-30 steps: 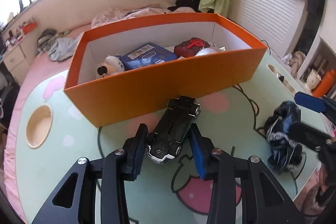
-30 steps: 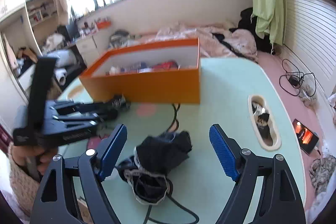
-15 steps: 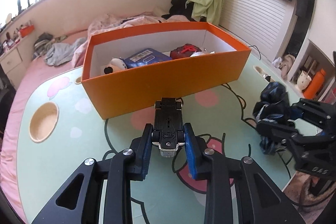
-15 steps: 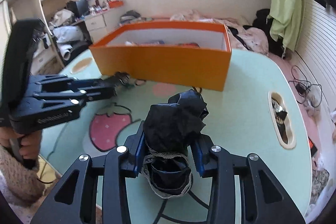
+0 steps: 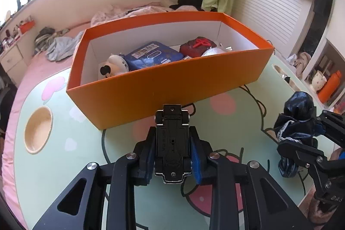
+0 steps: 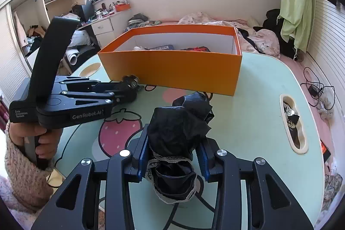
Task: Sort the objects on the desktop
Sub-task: 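Drop the black toy car into the box with the left gripper while the right drops the cloth in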
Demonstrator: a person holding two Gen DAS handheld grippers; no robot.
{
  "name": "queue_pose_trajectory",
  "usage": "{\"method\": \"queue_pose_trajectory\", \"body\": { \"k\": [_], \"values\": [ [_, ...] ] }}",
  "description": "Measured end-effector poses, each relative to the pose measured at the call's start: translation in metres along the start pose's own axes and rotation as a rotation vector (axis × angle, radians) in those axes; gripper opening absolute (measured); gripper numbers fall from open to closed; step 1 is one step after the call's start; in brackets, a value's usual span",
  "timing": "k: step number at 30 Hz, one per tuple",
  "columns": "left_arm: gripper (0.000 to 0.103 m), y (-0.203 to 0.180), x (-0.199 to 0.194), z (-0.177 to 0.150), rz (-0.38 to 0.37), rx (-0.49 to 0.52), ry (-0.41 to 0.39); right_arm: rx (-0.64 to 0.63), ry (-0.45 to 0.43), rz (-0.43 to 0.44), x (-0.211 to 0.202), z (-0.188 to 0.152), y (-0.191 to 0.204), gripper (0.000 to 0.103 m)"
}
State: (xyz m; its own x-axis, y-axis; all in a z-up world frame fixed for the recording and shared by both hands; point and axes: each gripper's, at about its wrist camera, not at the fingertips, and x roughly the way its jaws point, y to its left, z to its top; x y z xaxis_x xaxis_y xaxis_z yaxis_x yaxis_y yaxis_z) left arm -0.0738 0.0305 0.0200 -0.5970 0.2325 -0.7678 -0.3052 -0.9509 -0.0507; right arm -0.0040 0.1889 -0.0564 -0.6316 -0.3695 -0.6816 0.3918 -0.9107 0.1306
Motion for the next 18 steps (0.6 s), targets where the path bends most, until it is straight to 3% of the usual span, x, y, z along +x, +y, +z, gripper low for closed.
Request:
{"method": "queue_pose_trajectory", "body": {
  "k": [9,14,18],
  "values": [
    [0.027,0.005,-0.052,0.012,-0.043,-0.011,-0.157,0.005,-0.038,0.02,-0.009,0.017,-0.002,0.04],
    [0.027,0.008,-0.066,0.053,-0.018,-0.001,-0.207,-0.031,-0.116,0.029,-0.018,0.067,0.001,0.04],
    [0.027,0.021,-0.052,0.088,-0.012,-0.023,-0.229,-0.031,-0.14,0.0,0.003,0.111,-0.002,0.04]
  ]
}}
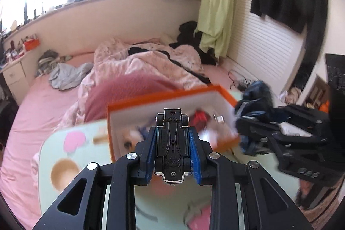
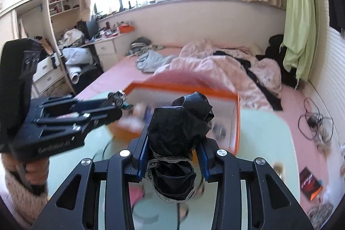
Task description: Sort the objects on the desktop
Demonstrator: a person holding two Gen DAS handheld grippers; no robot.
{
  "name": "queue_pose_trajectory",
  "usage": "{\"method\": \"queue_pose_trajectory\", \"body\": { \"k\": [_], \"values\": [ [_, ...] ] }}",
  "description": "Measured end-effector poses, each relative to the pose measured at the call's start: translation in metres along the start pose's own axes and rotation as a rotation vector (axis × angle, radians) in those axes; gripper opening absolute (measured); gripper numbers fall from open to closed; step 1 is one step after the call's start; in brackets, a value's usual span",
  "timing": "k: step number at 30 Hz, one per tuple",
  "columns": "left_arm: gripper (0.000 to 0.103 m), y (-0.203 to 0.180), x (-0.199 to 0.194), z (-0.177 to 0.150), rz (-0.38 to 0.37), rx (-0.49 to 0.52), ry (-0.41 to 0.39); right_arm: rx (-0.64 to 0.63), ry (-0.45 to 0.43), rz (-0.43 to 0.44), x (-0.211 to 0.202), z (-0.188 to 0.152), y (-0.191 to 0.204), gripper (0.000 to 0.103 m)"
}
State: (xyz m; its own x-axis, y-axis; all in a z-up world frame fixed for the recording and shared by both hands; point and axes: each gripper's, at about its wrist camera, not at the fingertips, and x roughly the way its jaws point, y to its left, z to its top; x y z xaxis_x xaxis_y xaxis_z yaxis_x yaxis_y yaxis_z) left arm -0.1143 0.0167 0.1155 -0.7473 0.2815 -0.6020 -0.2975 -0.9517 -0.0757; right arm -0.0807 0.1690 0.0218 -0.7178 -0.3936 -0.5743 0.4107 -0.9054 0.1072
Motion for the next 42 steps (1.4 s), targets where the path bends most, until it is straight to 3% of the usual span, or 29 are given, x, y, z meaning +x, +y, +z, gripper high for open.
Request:
{"method": "queue_pose_trajectory", "body": {
  "k": [4,7,10,15,17,18,19,20,22,27,33,42],
  "values": [
    [0.027,0.012,0.037,0.005,0.047,-0.026,0.003,-0.017,0.004,-0.049,0.052,0.02,-0.009,0.04],
    [0.027,0.021,0.058,-0.01,0.049,-0.041,0.029,0.047,0.001,-0.012,0.076,0.012,-0.021,0.04],
    [0.027,0.026,0.066,-0.021,0.059,-0.041,0.052,0.108,0.007,-0.015,0.084,0.0,-0.03,0.041],
    [0.027,0.026,0.065,-0.025,0.057,-0.035,0.032,0.067,-0.041,-0.064,0.078,-0.006,-0.033,0.042],
    [0.029,0.027,0.061,-0.025,0.049,-0.046,0.005,0.084,-0.052,-0.058,0.078,-0.005,-0.037,0.049],
    [0.03,0.028,0.057,-0.025,0.048,-0.046,-0.018,0.096,-0.061,-0.048,0.077,-0.005,-0.038,0.053],
    [0.04,0.028,0.054,-0.024,0.046,-0.045,-0.033,0.114,-0.074,-0.034,0.075,-0.004,-0.04,0.061],
    [0.056,0.029,0.05,-0.023,0.046,-0.047,-0.053,0.13,-0.092,-0.026,0.073,-0.003,-0.041,0.07],
    [0.066,0.031,0.041,-0.022,0.044,-0.056,-0.103,0.163,-0.165,-0.021,0.063,-0.002,-0.045,0.079],
    [0.068,0.034,0.032,-0.02,0.041,-0.075,-0.13,0.192,-0.273,-0.028,0.045,0.002,-0.051,0.081],
    [0.082,0.041,0.032,-0.015,0.03,-0.126,-0.082,0.185,-0.22,-0.057,0.048,0.006,-0.049,0.081],
    [0.083,0.026,0.013,-0.022,0.064,-0.109,-0.031,0.122,-0.164,-0.17,0.027,0.001,-0.033,0.081]
  ]
}}
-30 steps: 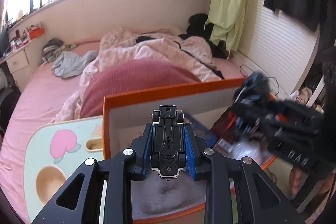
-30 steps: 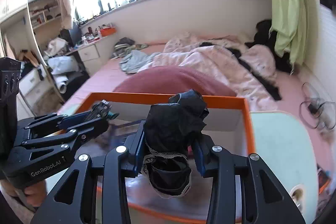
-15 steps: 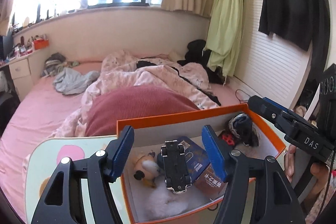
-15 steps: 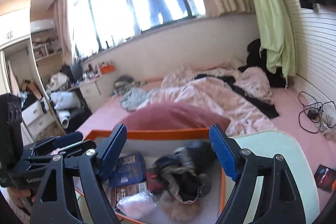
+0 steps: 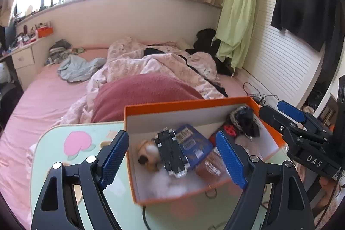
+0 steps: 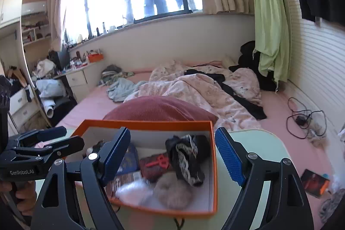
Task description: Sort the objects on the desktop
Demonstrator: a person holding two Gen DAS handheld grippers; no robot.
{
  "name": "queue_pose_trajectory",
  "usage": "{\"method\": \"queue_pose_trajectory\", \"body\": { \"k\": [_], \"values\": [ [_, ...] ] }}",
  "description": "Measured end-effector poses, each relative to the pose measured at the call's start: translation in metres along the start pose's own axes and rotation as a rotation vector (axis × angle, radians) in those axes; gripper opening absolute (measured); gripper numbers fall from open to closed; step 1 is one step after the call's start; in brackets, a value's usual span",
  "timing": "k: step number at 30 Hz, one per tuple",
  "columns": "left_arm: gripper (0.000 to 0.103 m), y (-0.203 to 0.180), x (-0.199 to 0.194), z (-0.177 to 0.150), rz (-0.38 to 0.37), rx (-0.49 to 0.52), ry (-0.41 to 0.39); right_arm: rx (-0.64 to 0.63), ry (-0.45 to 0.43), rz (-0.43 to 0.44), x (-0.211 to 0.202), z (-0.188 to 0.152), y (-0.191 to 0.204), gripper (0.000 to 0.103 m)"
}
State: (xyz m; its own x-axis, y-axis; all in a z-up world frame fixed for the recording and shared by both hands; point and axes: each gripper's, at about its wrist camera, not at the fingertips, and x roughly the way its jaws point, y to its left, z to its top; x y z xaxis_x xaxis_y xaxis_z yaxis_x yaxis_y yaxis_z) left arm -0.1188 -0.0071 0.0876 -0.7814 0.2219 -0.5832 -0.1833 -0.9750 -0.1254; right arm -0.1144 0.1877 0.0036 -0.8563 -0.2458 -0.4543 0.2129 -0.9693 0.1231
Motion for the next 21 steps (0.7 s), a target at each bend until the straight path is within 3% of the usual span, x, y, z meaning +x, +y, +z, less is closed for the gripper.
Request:
{"method": "queue_pose_trajectory", "body": {
  "k": [8,11,13,17,21],
  "values": [
    [0.098,-0.023,-0.043,-0.046,0.066,0.069,-0.024,-0.153,0.065,-0.069,-0.035,-0.021,0.031,0.081],
    [0.098,-0.023,-0.042,-0.065,0.117,0.054,0.072,-0.203,0.132,-0.086,-0.039,-0.04,0.038,0.081],
    [0.098,-0.023,-0.042,-0.079,0.111,0.045,0.124,-0.21,0.221,-0.096,-0.038,-0.054,0.039,0.081],
    [0.098,-0.026,-0.04,-0.098,0.159,0.062,0.165,-0.194,0.307,-0.086,-0.044,-0.08,0.037,0.081],
    [0.1,-0.019,-0.024,-0.104,0.205,0.011,0.236,-0.163,0.365,-0.137,-0.042,-0.092,0.028,0.081]
  ]
}}
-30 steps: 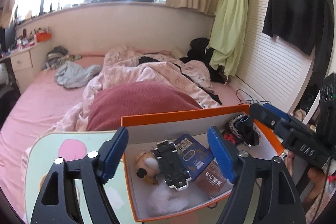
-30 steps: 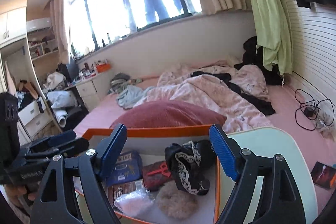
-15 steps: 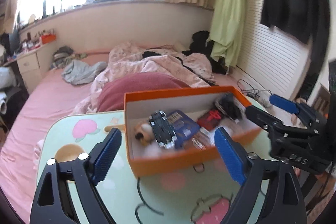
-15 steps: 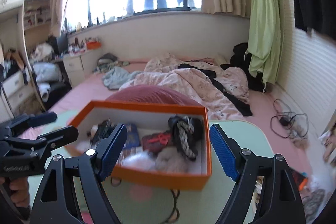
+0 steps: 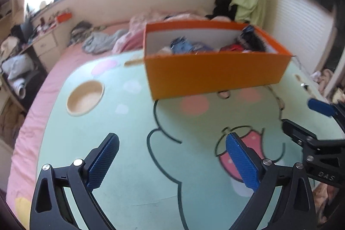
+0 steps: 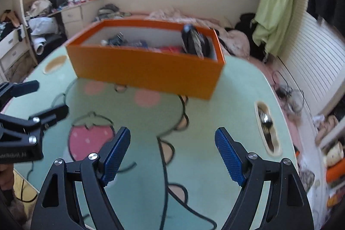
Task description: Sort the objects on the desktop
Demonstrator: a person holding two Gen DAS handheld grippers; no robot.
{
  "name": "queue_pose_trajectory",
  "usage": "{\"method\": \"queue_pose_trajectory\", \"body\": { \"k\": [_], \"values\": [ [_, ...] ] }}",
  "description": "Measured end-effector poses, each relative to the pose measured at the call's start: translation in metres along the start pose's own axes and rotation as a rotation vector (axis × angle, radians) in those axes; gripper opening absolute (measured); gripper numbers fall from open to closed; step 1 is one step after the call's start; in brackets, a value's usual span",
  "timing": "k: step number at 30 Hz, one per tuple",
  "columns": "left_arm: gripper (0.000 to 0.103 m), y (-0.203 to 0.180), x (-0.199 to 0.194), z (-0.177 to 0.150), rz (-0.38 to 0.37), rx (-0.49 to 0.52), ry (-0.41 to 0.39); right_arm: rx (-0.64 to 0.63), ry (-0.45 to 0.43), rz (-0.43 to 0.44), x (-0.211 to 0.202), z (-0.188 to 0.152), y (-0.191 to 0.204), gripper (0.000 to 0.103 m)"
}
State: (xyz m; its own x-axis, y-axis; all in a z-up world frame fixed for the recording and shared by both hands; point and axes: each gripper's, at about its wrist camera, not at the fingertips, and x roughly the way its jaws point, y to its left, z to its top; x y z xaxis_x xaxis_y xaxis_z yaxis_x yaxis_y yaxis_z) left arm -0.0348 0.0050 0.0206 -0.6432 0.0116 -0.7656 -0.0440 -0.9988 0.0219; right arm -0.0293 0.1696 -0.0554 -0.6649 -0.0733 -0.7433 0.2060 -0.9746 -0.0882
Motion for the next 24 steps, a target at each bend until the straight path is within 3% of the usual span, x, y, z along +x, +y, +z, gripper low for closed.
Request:
{"method": "queue_pose_trajectory", "body": {
  "k": [2,7,8,12,17,24],
  "values": [
    [0.103,0.002,0.011,-0.002,-0.008,-0.015,0.062,0.035,0.053,-0.004,0.01,-0.003,-0.005,0.081],
    [0.103,0.002,0.009,-0.006,0.002,-0.023,0.035,0.13,0.048,0.046,0.011,-0.01,-0.017,0.094],
    [0.103,0.002,0.009,-0.007,0.001,-0.024,0.029,0.12,0.047,0.048,0.011,-0.011,-0.016,0.103],
    [0.103,0.0,0.007,-0.011,0.001,-0.029,0.022,0.082,0.01,0.047,0.008,-0.019,-0.006,0.103],
    [0.103,-0.001,0.009,-0.011,-0.009,-0.017,0.023,0.085,0.048,0.047,0.008,-0.02,-0.002,0.103],
    [0.103,-0.003,0.009,-0.011,-0.005,-0.015,0.012,0.114,-0.07,0.013,0.005,-0.032,0.005,0.103]
  ]
}}
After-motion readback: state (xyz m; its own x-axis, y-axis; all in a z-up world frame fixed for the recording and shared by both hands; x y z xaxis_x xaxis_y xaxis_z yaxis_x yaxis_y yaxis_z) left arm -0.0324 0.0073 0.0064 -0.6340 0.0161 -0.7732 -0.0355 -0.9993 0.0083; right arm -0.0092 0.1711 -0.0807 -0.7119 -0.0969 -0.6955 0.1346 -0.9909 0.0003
